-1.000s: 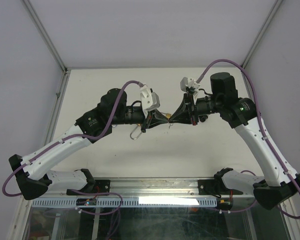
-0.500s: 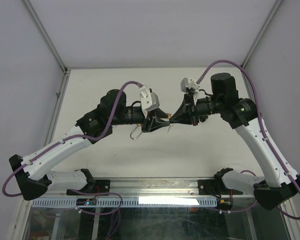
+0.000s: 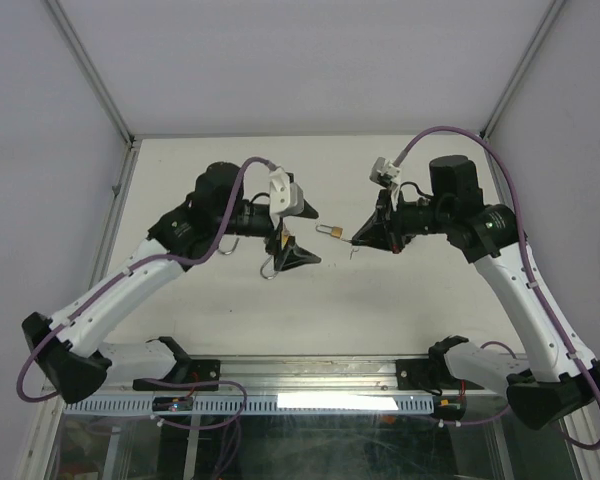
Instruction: Unlock with the key
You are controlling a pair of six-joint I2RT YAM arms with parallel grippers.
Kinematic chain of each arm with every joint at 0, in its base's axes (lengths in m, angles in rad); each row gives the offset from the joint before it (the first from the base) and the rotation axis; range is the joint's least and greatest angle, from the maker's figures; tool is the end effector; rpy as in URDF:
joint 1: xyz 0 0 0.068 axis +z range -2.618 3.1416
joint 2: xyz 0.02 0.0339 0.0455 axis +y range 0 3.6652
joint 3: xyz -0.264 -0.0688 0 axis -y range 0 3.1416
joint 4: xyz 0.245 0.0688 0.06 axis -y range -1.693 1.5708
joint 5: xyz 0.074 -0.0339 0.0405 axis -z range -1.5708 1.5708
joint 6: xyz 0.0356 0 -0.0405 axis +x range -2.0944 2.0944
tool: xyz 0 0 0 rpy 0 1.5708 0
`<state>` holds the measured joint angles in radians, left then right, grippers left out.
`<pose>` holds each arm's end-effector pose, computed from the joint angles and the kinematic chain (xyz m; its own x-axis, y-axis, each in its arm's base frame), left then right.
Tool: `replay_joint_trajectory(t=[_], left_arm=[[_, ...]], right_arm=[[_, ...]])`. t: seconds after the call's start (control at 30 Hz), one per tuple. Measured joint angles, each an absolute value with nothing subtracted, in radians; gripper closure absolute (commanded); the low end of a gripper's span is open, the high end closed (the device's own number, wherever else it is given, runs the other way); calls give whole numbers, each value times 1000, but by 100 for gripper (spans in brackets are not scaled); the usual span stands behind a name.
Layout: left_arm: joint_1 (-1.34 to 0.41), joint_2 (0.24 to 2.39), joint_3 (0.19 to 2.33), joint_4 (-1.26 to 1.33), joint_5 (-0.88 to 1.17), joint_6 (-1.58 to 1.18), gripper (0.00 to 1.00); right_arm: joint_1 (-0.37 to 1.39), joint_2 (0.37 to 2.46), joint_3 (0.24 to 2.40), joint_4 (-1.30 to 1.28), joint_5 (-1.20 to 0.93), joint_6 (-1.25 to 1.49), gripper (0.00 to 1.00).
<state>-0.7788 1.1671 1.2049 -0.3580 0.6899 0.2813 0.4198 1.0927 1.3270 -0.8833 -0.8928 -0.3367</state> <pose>0.1657 -0.1954 0.3936 0.0545 0.2470 -0.9675 0.9958 0.0584 0.0710 0.1710 0.1067 0.4049 -0.2493 -0.3382 -0.9075 -0.9584 0.2205 0.1811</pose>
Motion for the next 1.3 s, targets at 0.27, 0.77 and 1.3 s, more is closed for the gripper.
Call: replay_joint_trajectory(t=[0.27, 0.77, 1.3], left_arm=[[-672, 1673, 1615, -777, 791, 754, 1], [-659, 2370, 2165, -1124, 650, 1132, 1], [-653, 2517, 2236, -1001, 603, 1123, 38]], right_arm=[[322, 1081, 1242, -889, -816, -249, 100], [157, 1080, 1126, -886, -722, -145, 100], [125, 1078, 1114, -888, -710, -110, 100]])
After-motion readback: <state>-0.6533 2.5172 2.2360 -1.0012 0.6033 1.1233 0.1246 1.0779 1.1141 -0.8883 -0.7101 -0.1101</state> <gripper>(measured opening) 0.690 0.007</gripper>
